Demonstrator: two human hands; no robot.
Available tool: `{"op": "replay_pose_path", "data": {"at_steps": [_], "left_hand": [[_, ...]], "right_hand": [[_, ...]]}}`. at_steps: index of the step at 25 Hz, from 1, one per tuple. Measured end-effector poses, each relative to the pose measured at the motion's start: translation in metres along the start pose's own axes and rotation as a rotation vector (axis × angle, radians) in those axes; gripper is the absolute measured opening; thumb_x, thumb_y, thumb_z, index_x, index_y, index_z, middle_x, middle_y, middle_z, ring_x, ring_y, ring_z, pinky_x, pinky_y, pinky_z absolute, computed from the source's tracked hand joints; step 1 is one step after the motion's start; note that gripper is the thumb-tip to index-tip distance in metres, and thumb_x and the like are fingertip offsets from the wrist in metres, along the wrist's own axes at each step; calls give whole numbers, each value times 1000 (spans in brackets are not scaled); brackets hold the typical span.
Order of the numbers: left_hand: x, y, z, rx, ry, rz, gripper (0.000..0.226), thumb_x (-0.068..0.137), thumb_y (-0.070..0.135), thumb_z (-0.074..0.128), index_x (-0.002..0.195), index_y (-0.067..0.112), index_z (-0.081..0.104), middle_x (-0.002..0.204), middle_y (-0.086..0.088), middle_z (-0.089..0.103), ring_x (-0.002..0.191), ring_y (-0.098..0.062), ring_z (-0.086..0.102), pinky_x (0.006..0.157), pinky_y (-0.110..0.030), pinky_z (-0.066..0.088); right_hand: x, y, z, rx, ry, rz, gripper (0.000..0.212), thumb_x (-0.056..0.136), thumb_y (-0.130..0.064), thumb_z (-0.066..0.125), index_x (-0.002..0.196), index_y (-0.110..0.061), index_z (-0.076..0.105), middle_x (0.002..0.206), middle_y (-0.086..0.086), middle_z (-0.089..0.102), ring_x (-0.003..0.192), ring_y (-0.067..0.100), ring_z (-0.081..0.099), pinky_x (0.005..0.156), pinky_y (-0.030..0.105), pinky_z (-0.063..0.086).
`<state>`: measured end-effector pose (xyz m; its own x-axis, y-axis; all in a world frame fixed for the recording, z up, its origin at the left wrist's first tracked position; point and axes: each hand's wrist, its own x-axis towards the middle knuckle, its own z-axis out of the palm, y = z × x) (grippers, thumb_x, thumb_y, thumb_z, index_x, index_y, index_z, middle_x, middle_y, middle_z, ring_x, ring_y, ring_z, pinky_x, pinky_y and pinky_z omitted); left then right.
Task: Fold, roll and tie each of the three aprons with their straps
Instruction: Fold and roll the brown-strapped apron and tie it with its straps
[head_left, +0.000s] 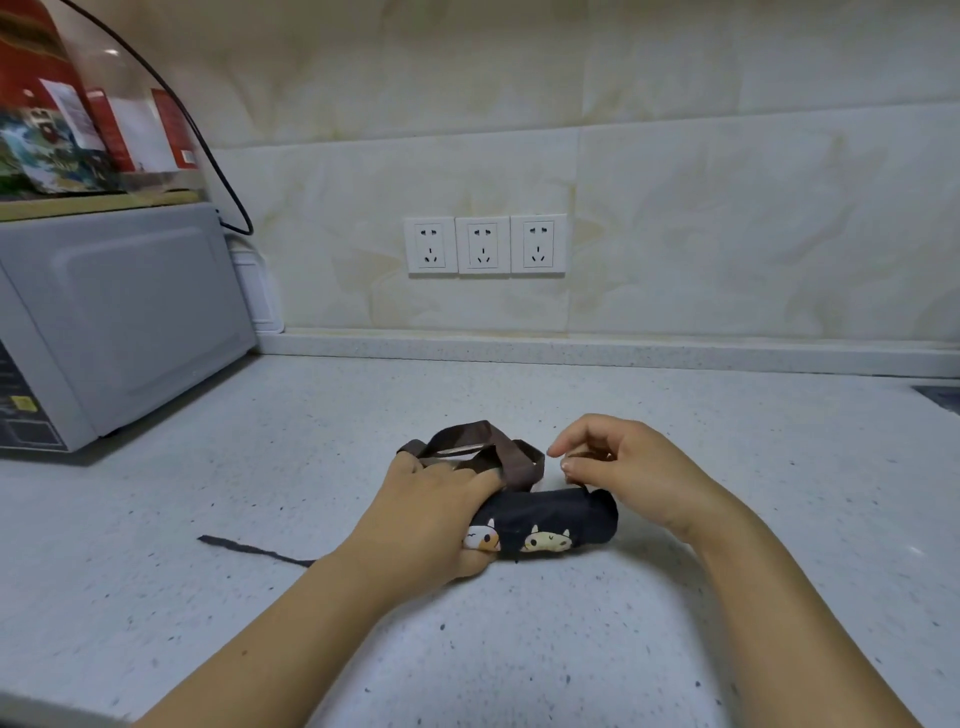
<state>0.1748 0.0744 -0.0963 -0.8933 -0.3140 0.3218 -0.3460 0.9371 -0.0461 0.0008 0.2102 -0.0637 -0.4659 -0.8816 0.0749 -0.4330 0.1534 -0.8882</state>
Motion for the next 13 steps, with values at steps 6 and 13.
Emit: {"op": "replay_pose_path", "data": {"at_steps": [6, 13], "left_hand": [[-11, 13, 27, -26, 283, -26, 68, 67, 73, 63, 123, 39, 43, 85, 24, 51, 73, -6, 51, 70, -28, 33], [-12, 14, 36, 143, 347, 87, 79, 74, 51, 67, 145, 45, 33, 100, 15, 55, 80, -12, 50, 73, -32, 25]], "right_hand": [[4, -4, 12, 80, 3, 44, 18, 94, -15, 54, 96, -26, 68, 72, -6, 64, 60, 4, 55, 60, 16, 42], [3, -7, 19, 242, -75, 151, 28, 92, -11, 47, 104, -25, 68, 72, -2, 67, 67, 11, 59, 71, 27, 50]]}}
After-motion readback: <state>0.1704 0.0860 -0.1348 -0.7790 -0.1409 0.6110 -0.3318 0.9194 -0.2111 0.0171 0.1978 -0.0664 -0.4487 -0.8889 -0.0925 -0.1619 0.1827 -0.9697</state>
